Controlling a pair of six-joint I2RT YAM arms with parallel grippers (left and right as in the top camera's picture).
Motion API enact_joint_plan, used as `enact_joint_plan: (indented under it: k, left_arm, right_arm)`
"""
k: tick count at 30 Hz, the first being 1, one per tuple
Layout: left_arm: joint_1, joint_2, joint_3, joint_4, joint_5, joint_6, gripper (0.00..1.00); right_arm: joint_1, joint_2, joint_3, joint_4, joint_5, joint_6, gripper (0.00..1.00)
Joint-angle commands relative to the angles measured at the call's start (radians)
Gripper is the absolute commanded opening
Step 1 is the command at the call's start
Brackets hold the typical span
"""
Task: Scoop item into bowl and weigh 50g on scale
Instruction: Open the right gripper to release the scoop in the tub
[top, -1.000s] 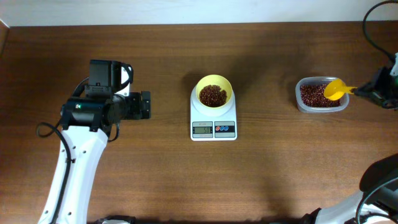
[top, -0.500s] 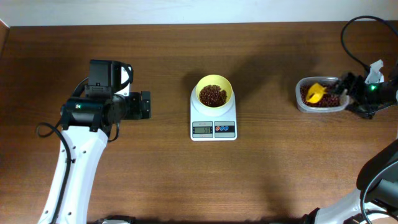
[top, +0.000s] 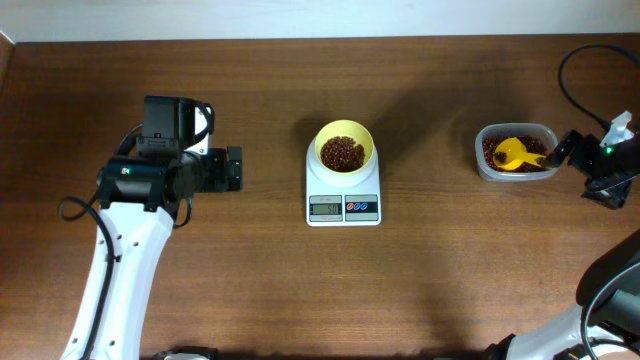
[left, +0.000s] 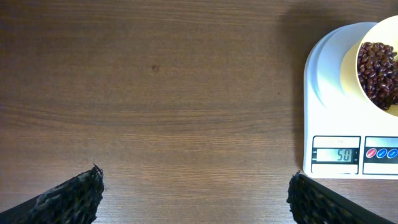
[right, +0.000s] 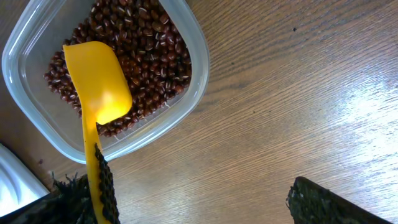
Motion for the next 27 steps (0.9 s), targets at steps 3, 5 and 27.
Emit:
enact_joint_plan:
  k: [3,5,27]
  left_arm:
    - [0.004,-0.01,0.004,0.002,0.004,0.005,0.99]
    - [0.004,-0.01,0.004,0.002,0.004,0.005,0.99]
    - [0.004,-0.01,0.004,0.002,0.004,0.005,0.99]
  right_arm:
    - [-0.003,-0.028,0.025,0.003,-0.031,0.01,0.99]
    - [-0.003,-0.028,0.025,0.003,0.052,0.019,0.99]
    - [-0.029,-0.124,0.068,-0.011,-0.077,0.131,0.99]
